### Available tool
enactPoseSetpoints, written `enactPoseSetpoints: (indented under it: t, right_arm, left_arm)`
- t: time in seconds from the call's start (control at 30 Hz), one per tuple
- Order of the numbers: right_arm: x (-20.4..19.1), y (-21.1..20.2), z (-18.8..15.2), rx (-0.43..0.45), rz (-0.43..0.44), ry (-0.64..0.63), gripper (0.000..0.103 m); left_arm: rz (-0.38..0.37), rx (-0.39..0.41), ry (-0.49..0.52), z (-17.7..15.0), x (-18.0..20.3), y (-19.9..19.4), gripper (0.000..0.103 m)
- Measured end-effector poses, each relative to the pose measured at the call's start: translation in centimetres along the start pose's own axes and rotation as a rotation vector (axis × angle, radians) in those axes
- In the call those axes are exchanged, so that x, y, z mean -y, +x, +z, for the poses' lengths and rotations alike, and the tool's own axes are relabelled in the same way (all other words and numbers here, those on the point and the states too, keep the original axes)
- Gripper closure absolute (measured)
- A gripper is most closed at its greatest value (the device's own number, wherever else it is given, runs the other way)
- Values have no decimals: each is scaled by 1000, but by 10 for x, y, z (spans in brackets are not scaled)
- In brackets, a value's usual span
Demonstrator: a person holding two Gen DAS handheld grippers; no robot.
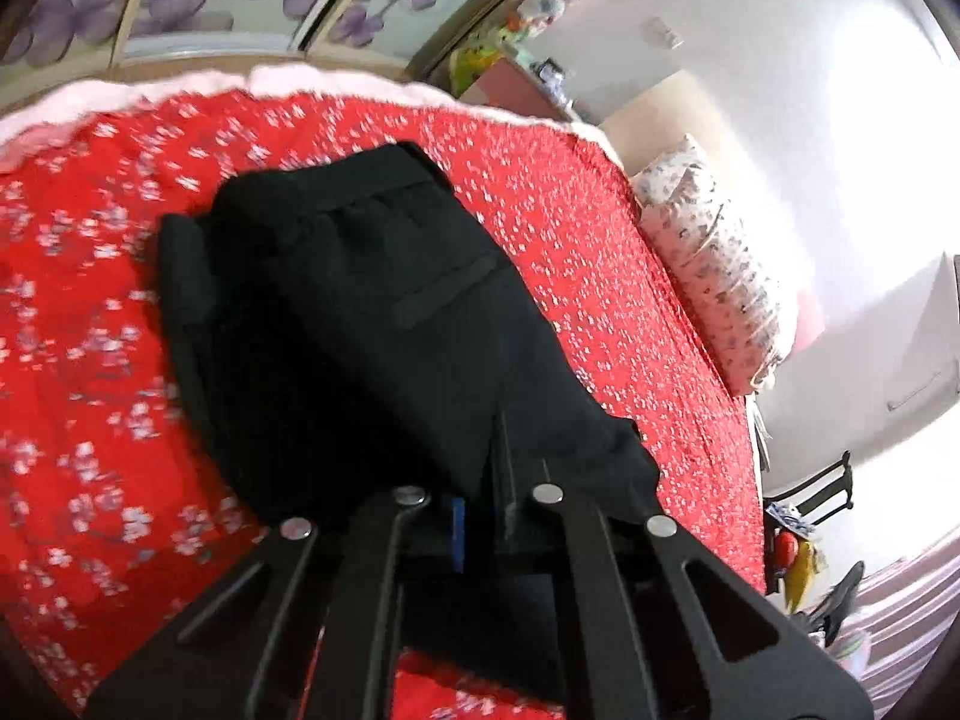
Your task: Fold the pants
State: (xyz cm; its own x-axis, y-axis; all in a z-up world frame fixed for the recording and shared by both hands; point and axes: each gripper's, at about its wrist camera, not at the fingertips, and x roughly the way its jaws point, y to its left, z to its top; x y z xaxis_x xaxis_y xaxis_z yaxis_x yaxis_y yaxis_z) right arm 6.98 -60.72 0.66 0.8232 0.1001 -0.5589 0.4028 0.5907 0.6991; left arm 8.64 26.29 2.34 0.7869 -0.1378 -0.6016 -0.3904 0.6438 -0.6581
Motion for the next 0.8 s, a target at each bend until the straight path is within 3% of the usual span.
enactPoseSetpoints:
  t: [0.1,0.17,0.27,0.33,0.37,0.43,0.5,0.57,0.63,0.7,0.8]
  right_arm:
    - [41,22,-18,-113,-150,61,99]
    - [51,18,-25,-86,-106,87,99]
    - [39,12,-25,-120,-154,31,91]
    - [34,1,-25,-112,-206,15,85]
    - [29,-12,-25,-66,-259,-2,85]
    - [12,-37,-27,52,-335,-75,85]
    - [-29,-56,-33,185,-380,-249,85]
    - [-69,-53,-40,181,-279,-403,85]
    - [-132,-25,-60,47,-90,-598,85]
    - [-195,12,-92,-116,101,-754,85]
    - [-284,74,-152,-330,297,-919,85]
  left_arm:
    - [49,-35,-10,-10,-16,13,97]
    - [54,-46,-61,-16,-30,22,91]
    - [53,-21,-32,-19,-28,18,84]
    - [59,10,12,-20,-23,8,65]
    - [72,42,26,-22,-22,-1,52]
    - [128,179,48,-32,-16,-28,38]
    - [141,296,90,-46,-4,-52,26]
    - [104,355,151,-62,16,-66,20]
    - [64,374,218,-77,38,-67,7]
    - [36,372,300,-91,57,-59,6]
    - [15,379,455,-119,69,-41,5]
